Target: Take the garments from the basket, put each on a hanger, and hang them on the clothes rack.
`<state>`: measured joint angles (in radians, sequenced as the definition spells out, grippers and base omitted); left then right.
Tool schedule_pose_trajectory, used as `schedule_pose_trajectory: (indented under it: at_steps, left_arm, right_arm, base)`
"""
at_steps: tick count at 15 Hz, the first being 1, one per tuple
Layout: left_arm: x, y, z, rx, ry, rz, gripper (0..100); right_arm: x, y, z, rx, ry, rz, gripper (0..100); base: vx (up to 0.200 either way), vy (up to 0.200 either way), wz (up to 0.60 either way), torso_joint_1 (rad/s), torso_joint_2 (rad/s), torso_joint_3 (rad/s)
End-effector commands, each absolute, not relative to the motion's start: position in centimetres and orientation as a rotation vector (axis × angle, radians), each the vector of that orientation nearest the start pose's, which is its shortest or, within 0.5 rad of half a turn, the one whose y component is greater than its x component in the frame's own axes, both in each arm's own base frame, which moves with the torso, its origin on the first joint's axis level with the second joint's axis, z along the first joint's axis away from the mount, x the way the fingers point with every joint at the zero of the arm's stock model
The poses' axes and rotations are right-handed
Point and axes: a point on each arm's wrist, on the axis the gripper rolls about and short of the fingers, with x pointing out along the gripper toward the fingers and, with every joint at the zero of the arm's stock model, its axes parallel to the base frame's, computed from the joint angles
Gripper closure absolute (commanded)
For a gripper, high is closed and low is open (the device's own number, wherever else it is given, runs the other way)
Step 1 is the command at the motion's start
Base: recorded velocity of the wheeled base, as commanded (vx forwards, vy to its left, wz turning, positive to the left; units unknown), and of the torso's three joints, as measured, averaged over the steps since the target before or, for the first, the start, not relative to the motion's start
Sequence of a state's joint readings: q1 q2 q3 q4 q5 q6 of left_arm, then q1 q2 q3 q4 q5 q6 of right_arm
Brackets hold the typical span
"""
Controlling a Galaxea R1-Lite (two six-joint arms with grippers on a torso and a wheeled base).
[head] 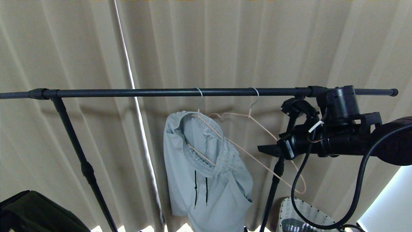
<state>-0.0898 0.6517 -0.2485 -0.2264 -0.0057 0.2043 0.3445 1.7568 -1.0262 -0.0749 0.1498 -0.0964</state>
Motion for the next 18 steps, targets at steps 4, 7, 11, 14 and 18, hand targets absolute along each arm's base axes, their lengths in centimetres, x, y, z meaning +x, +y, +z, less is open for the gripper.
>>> schedule_pose_trajectory:
  at_steps: [4,7,11,14,18]
  left_arm:
    - [5.1,-0.5,16.5,0.214,0.159,-0.117,100]
    - [5.1,-0.5,16.5,0.214,0.159,-0.117,100]
    - [5.1,-0.5,16.5,0.214,0.158,-0.117,100]
    - [5.1,-0.5,16.5,0.214,0.158,-0.117,100]
    - [5.1,-0.5,16.5,0.214,0.161,-0.117,100]
  right_arm:
    - [30.2,12.0,16.7,-0.172,0.642,0.519,0]
    - [30.0,12.1,16.6,-0.192,0.648,0.492,0]
    - [29.6,11.9,16.1,-0.212,0.663,0.483,100]
    - [29.5,11.9,16.1,-0.225,0.655,0.486,100]
    - [28.9,11.6,17.0,-0.226,0.626,0.463,100]
  base:
    - [0.000,0.000,0.00,0.000,0.00,0.000]
    - [0.000,0.000,0.00,0.000,0.00,0.000]
    - [0.000,0.000,0.00,0.000,0.00,0.000]
    - [0.000,0.000,0.00,0.000,0.00,0.000]
    - [0.000,0.000,0.00,0.000,0.00,0.000]
